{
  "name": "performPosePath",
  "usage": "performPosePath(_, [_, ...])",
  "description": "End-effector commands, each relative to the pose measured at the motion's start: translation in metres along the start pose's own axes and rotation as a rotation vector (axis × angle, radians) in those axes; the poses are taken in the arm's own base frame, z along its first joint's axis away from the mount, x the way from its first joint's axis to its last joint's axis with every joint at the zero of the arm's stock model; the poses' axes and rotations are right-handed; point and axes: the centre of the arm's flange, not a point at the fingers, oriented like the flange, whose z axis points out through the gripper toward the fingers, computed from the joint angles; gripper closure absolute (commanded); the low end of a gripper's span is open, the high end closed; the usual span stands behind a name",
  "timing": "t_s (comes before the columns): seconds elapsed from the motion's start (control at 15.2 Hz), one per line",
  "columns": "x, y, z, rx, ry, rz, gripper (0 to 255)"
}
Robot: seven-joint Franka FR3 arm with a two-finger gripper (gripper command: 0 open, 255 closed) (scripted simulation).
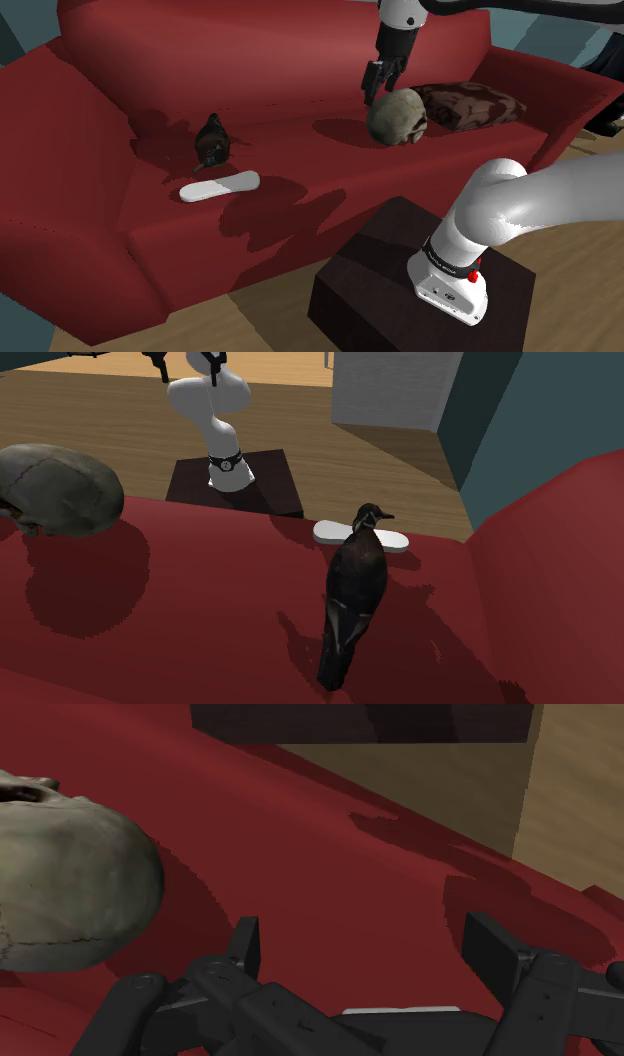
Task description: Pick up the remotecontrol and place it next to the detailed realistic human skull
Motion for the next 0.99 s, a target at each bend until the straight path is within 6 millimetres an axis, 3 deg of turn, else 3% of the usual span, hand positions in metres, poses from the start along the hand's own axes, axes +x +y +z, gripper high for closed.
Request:
performPosePath(0.0, [0.000, 0.000, 0.000, 0.000, 0.000, 0.000, 0])
performPosePath(0.46, [0.072, -0.038, 0.042, 0.014, 0.004, -0.208, 0])
performPosePath(0.92, [0.134, -0.090, 0.083, 0.029, 0.008, -0.416, 0])
